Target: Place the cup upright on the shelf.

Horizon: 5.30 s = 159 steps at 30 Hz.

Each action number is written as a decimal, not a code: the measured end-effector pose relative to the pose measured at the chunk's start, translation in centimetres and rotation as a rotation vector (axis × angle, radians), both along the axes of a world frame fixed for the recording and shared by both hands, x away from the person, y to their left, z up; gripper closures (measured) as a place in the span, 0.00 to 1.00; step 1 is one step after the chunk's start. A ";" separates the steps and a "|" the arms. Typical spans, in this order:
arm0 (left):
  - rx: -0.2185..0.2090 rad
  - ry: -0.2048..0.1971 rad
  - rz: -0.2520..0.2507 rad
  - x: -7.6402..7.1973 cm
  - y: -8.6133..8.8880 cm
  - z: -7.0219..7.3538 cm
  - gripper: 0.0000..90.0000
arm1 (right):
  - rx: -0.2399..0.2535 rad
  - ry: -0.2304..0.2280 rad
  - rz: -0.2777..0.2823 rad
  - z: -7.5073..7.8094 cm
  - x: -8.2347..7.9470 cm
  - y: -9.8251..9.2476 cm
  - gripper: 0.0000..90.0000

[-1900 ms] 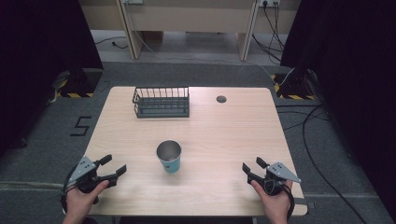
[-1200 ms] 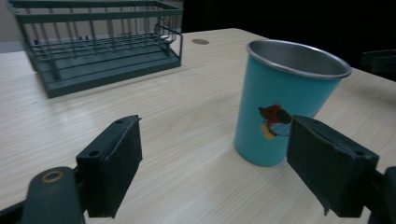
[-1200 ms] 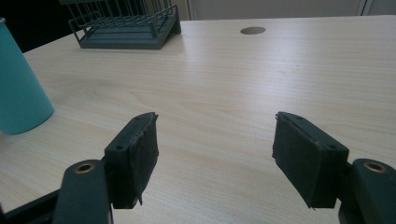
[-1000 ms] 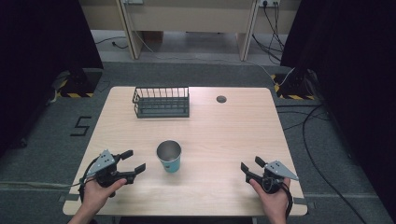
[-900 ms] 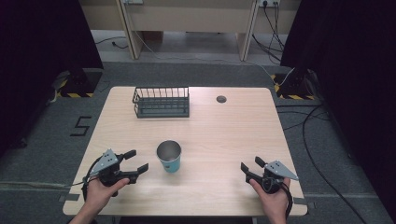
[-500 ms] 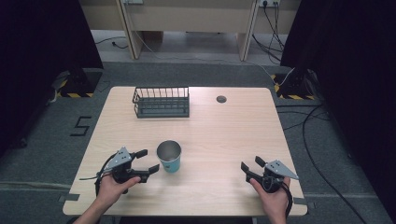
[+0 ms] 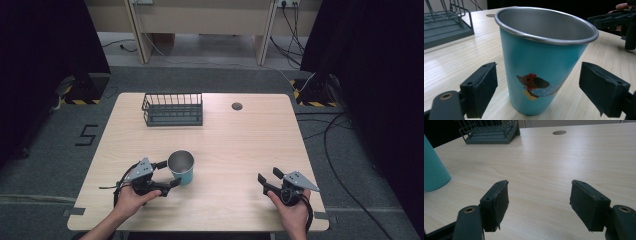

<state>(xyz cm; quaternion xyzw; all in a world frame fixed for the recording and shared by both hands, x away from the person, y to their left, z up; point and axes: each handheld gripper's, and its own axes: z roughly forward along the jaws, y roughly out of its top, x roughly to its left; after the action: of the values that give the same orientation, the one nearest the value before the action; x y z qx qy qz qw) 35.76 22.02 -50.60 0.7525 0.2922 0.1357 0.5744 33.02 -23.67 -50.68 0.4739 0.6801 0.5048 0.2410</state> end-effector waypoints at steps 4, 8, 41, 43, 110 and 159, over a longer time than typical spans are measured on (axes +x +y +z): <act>0.009 -0.005 -0.009 0.2 -0.4 0.0 0.16 | 0.001 0.006 -0.003 0.0 0.0 0.0 0.35; 0.023 -0.009 -0.013 0.5 -0.8 -0.2 0.16 | 0.002 0.007 -0.002 0.0 0.0 0.0 0.35; 0.020 -0.028 -0.019 1.2 -1.4 -0.7 0.19 | 0.002 0.020 0.000 -0.2 0.0 0.1 0.36; 0.018 -0.030 -0.016 1.1 -1.4 -0.7 0.19 | 0.000 0.019 0.002 -0.2 0.1 0.1 0.36; 0.028 -0.063 -0.066 5.2 -5.7 -0.4 0.16 | -0.008 0.030 0.009 -0.5 0.3 0.2 0.36; 0.003 -0.138 0.032 6.1 -2.3 1.7 0.18 | -0.001 0.034 0.005 -0.5 0.3 0.2 0.36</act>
<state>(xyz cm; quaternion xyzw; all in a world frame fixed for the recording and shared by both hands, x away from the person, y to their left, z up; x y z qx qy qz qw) 41.86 19.68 -48.89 0.7375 0.2638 0.1969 0.5897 33.29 -23.52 -51.19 0.4805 0.6856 0.4968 0.2286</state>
